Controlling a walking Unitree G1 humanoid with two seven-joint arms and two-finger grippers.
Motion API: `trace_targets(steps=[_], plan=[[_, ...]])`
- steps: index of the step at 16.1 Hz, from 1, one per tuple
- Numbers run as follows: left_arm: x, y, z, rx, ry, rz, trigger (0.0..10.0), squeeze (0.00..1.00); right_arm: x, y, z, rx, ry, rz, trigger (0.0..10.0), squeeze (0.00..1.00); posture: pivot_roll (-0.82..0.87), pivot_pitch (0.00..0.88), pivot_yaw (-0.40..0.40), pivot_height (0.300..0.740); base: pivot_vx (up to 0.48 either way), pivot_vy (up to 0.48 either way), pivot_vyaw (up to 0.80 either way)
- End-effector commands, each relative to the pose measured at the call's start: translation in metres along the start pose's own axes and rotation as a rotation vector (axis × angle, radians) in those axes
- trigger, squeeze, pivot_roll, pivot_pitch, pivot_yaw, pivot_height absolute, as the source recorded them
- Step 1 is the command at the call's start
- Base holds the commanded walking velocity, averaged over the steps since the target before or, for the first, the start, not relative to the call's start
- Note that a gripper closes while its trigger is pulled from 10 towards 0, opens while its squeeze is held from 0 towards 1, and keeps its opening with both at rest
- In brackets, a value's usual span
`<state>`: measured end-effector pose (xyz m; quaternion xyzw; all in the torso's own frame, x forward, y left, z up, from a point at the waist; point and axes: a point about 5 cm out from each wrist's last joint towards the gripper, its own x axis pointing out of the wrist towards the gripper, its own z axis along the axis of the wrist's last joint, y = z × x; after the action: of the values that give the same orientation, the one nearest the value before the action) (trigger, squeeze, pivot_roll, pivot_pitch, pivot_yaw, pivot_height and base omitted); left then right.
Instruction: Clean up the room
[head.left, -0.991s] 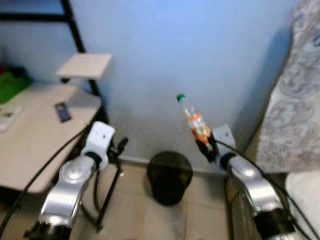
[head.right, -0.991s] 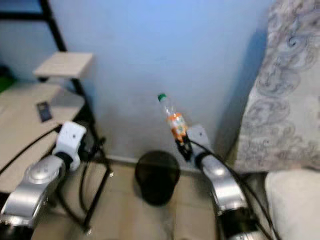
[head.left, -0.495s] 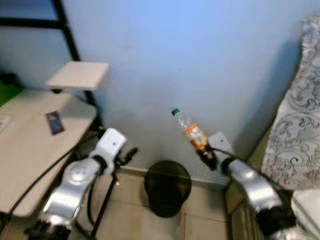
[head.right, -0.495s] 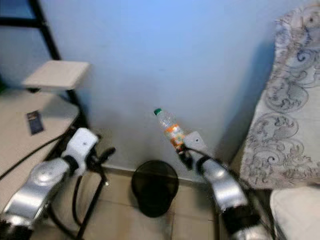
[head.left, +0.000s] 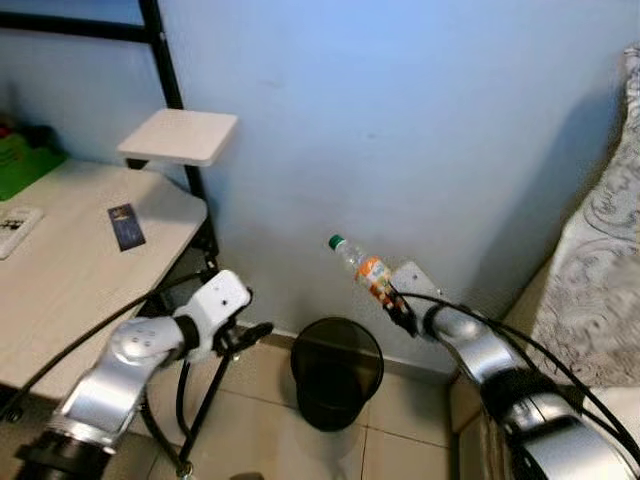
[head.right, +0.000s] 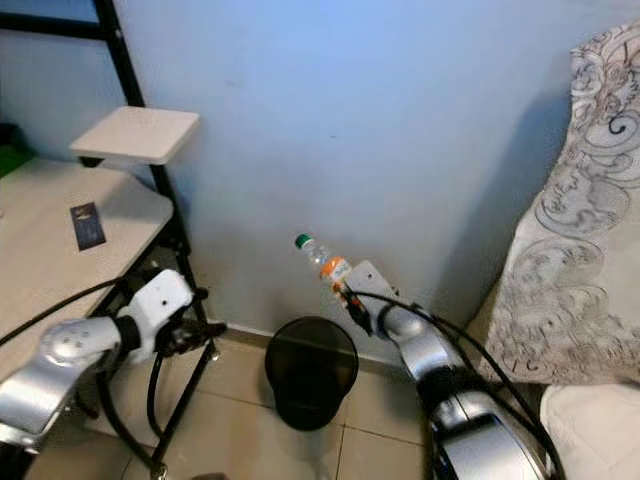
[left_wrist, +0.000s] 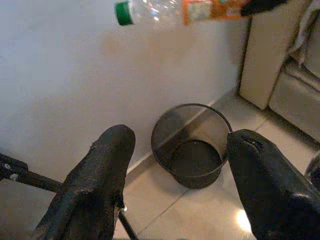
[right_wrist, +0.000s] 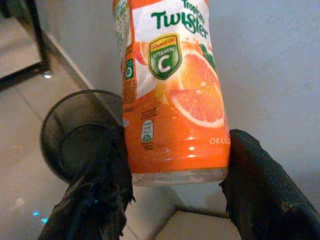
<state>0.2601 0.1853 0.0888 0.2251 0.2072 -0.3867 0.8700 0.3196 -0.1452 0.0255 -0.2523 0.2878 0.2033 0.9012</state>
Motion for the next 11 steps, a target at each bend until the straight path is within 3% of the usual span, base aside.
trace_targets(steps=[1,5,6,11], plan=[[0.002,0.001,0.007,0.026,-0.006,-0.025,10.0,0.0,0.002,-0.005,0.006,-0.017,-0.011,-0.032,10.0,0.0,0.11,0.0,-0.023,0.74,0.0,0.0,0.0],[-0.001,0.002,0.008,0.025,-0.012,-0.037,10.0,0.0,0.007,-0.003,0.017,-0.039,-0.021,-0.047,10.0,0.0,0.12,0.0,-0.029,0.74,0.0,0.0,0.0],[-0.001,0.002,0.009,0.019,-0.016,-0.041,10.0,0.0,0.008,-0.003,0.02,-0.06,-0.018,-0.057,10.0,1.0,0.12,0.0,-0.029,0.74,0.0,0.0,0.0],[0.0,0.005,0.012,0.015,-0.031,-0.042,10.0,0.0,0.011,0.018,0.027,0.003,-0.076,0.083,10.0,1.0,0.12,0.0,-0.023,0.74,0.0,0.0,0.0]])
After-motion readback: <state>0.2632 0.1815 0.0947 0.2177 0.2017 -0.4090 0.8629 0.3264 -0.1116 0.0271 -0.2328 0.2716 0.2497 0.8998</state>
